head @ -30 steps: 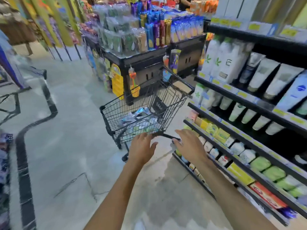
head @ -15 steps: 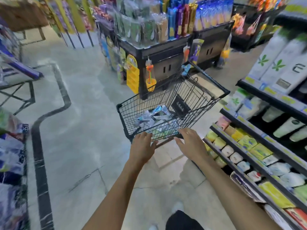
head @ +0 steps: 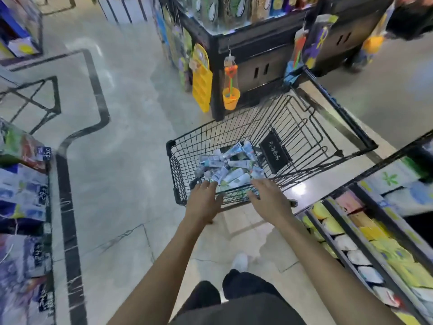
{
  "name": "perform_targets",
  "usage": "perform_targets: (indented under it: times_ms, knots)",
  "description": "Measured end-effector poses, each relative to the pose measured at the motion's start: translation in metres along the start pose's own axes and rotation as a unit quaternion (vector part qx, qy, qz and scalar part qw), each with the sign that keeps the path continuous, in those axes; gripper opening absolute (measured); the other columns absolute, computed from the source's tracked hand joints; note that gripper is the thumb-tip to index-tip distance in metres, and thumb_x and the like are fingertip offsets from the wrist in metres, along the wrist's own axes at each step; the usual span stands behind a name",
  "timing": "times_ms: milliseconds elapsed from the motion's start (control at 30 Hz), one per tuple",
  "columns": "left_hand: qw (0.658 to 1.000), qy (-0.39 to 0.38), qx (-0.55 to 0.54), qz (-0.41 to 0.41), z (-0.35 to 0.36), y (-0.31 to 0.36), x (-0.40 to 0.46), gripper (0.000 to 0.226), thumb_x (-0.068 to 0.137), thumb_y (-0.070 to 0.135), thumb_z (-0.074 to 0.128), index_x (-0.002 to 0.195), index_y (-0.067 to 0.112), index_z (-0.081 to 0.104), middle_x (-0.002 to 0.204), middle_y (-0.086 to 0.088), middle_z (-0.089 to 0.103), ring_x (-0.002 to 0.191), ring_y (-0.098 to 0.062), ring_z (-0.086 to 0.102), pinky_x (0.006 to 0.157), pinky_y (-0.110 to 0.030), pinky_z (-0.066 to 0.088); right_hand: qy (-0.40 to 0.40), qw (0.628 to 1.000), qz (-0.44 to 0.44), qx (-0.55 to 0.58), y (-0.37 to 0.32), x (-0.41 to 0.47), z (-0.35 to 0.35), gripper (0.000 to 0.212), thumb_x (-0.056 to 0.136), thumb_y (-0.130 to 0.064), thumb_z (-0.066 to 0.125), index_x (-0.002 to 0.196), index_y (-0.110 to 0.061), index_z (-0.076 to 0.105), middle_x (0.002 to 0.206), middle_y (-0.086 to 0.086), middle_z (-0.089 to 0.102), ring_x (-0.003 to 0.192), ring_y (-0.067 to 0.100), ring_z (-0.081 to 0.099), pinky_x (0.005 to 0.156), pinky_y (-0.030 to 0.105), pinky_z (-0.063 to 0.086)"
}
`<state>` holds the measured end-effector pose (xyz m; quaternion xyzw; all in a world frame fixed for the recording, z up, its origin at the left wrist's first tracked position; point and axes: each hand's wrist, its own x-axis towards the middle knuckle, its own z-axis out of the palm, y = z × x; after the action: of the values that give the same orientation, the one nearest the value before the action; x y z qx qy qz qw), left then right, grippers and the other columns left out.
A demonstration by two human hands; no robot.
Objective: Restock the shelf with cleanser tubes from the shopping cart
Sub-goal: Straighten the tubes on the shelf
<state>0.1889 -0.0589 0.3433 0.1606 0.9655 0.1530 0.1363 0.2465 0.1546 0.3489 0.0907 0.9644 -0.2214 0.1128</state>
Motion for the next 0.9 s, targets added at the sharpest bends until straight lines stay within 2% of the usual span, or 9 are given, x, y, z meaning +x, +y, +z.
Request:
perform_targets:
  times_ms: [133,300,400,567,667,800,900]
  knots:
    - [0.999,-0.03,-0.024,-0.035,0.012,0.0,0.043,0.043,0.101,0.043,0.056,0.134,0.015,0.059,0.128,-0.013,0.06,0.119,-0.036,0.056,0.093,-0.045,0.048,-0.033,0.999,-0.004,-0.002,0.016,0.05,0.005,0.047,0.106,-0.041,0.048,0.147,-0.019,0.052,0.15,0.008,0.051,0.137,0.029,0.046,0.109,0.043,0.043]
    - [0.992,-0.079,-0.056,-0.076,0.037,-0.009,0.089,0.048,0.102,0.044,0.054,0.14,0.016,0.056,0.135,-0.012,0.06,0.123,-0.034,0.055,0.098,-0.045,0.048,-0.064,0.998,0.016,0.006,0.035,0.102,0.016,0.044,0.105,-0.043,0.046,0.141,-0.02,0.058,0.143,0.008,0.058,0.132,0.03,0.049,0.101,0.043,0.047]
    - [0.988,-0.107,-0.064,-0.096,0.055,-0.021,0.119,0.047,0.103,0.045,0.052,0.139,0.015,0.055,0.133,-0.013,0.06,0.124,-0.035,0.054,0.098,-0.045,0.048,-0.087,0.996,0.025,-0.005,0.048,0.129,0.03,0.043,0.105,-0.046,0.044,0.129,-0.016,0.063,0.131,0.011,0.063,0.123,0.033,0.054,0.089,0.041,0.048]
    - [0.975,-0.162,-0.093,-0.121,0.085,-0.04,0.173,0.049,0.104,0.044,0.053,0.142,0.013,0.053,0.137,-0.014,0.057,0.124,-0.036,0.055,0.098,-0.046,0.049,-0.122,0.991,0.053,0.006,0.058,0.179,0.045,0.038,0.105,-0.031,0.053,0.14,-0.017,0.059,0.133,0.009,0.063,0.127,0.03,0.052,0.097,0.04,0.047]
    - [0.966,-0.188,-0.113,-0.137,0.103,-0.049,0.208,0.052,0.102,0.044,0.055,0.145,0.014,0.052,0.14,-0.013,0.056,0.127,-0.034,0.055,0.101,-0.048,0.049,-0.147,0.987,0.066,-0.007,0.065,0.214,0.06,0.035,0.103,-0.027,0.055,0.135,-0.016,0.061,0.129,0.01,0.063,0.123,0.031,0.053,0.092,0.039,0.047]
    - [0.952,-0.216,-0.143,-0.164,0.13,-0.058,0.252,0.055,0.102,0.039,0.056,0.149,0.012,0.046,0.138,-0.017,0.058,0.124,-0.038,0.058,0.1,-0.048,0.05,-0.2,0.975,0.093,-0.01,0.084,0.259,0.09,0.042,0.097,-0.023,0.063,0.138,-0.016,0.058,0.13,0.012,0.061,0.124,0.034,0.052,0.098,0.044,0.048]
    - [0.931,-0.228,-0.195,-0.208,0.157,-0.066,0.285,0.06,0.102,0.034,0.058,0.154,0.015,0.036,0.138,-0.019,0.06,0.122,-0.039,0.06,0.097,-0.048,0.052,-0.252,0.963,0.092,-0.032,0.099,0.289,0.12,0.046,0.095,-0.021,0.063,0.14,-0.018,0.054,0.129,0.013,0.058,0.121,0.037,0.054,0.09,0.043,0.049]
